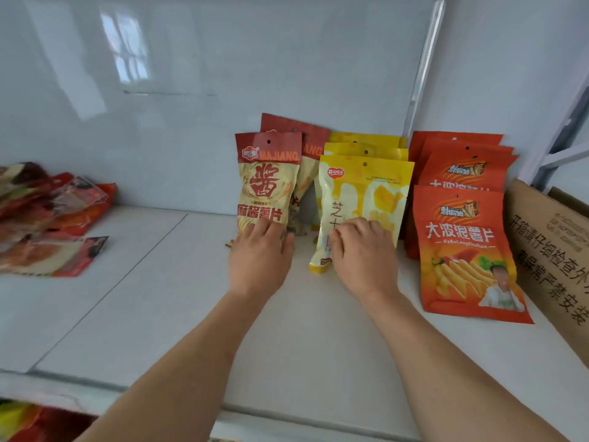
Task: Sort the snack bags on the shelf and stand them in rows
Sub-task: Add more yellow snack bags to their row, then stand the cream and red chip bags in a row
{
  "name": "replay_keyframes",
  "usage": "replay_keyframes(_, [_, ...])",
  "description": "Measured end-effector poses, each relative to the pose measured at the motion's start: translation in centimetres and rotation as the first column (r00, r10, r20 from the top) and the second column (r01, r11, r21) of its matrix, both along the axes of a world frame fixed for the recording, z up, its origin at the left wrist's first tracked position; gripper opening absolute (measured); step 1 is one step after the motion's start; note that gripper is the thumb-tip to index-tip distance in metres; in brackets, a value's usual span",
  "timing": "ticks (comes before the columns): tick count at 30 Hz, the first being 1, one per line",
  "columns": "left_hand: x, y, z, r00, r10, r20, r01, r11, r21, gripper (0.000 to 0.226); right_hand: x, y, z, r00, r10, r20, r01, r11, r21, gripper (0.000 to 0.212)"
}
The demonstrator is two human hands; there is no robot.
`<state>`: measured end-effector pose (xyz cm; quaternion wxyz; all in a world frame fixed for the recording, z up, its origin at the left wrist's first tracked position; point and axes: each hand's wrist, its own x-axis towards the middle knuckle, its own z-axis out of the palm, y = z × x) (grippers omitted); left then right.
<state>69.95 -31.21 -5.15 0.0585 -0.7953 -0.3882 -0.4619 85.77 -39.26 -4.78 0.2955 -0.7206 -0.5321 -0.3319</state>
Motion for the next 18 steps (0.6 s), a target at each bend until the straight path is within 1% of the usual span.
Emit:
replay_keyframes(1, [-1.5, 0.6, -0.3, 0.996, 0.025, -0.083, -0.019, 0.998, 0.067, 0.015, -1.0, 0.5, 0.0, 0.998, 0.048, 0.049, -0.045, 0.998, -0.048, 0.035])
replay_keyframes(3, [-4.7, 1.6, -0.9, 0.973, 0.061, -0.221, -0.03, 0.989, 0.143, 0.025, -3.2, 1.5, -0.3, 0.985, 0.134, 0.113, -0.118, 0.984, -0.134, 0.036])
replay_keyframes(5, [-8.0, 2.5, -1.2, 0.947, 0.088, -0.308, -0.03, 0.982, 0.187, 0.033, -5.6, 2.5, -0.7, 0.965, 0.211, 0.153, -0.179, 0.963, -0.2, 0.035])
replay_keyframes(8, [-12.9, 3.6, -1.0, 0.907, 0.144, -0.395, -0.057, 0.973, 0.225, 0.034, -10.1, 4.1, -0.7, 0.938, 0.309, 0.157, -0.255, 0.922, -0.291, 0.025])
replay_keyframes(10, [-16.1, 4.3, -0.5, 0.881, 0.171, -0.44, -0.077, 0.972, 0.222, 0.026, -13.4, 5.5, -0.5, 0.927, 0.344, 0.148, -0.278, 0.897, -0.344, 0.019])
replay_keyframes(12, [-19.5, 5.0, -0.1, 0.872, 0.175, -0.458, -0.089, 0.975, 0.203, 0.016, -17.0, 7.0, 0.0, 0.917, 0.374, 0.136, -0.297, 0.87, -0.393, 0.02])
replay_keyframes(16, [-26.8, 6.8, 0.6, 0.866, 0.188, -0.464, -0.114, 0.976, 0.183, 0.014, -24.7, 10.2, 0.7, 0.895, 0.428, 0.125, -0.343, 0.84, -0.422, 0.03])
replay_keyframes(18, [-30.6, 8.1, 0.9, 0.861, 0.202, -0.466, -0.122, 0.973, 0.196, 0.013, -28.7, 11.9, 0.9, 0.888, 0.447, 0.106, -0.368, 0.83, -0.418, 0.03])
